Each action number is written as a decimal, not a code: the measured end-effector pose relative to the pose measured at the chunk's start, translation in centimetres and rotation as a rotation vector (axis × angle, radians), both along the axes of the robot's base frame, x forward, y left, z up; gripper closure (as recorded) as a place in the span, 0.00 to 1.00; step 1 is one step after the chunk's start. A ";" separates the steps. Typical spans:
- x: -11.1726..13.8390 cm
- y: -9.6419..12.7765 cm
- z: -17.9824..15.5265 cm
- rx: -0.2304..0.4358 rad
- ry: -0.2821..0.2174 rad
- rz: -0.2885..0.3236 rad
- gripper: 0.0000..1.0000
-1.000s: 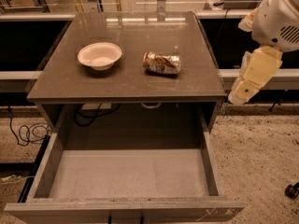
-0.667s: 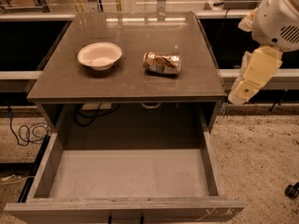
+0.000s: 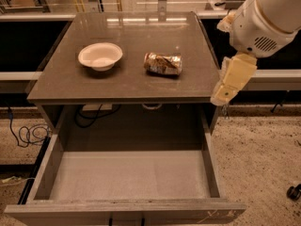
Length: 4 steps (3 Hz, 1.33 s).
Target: Place orange can into top drawer
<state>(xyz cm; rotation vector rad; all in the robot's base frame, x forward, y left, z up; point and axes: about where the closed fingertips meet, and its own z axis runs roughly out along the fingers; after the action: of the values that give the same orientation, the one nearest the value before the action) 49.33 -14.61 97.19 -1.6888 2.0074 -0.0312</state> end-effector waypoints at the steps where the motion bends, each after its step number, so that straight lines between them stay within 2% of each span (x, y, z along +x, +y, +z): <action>1: 0.0 0.0 0.0 0.000 0.000 0.001 0.00; 2: 2.0 2.5 0.3 0.009 -0.027 0.082 0.00; 3: 4.9 6.0 0.6 0.049 -0.052 0.173 0.00; 4: 7.2 8.1 -0.4 0.062 -0.037 0.219 0.00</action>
Offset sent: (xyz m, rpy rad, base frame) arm 0.0490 0.0551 0.0037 0.0223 -0.0589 0.1902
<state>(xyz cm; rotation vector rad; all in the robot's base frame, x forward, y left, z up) 56.54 -6.54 96.75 -1.8441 1.7681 0.0754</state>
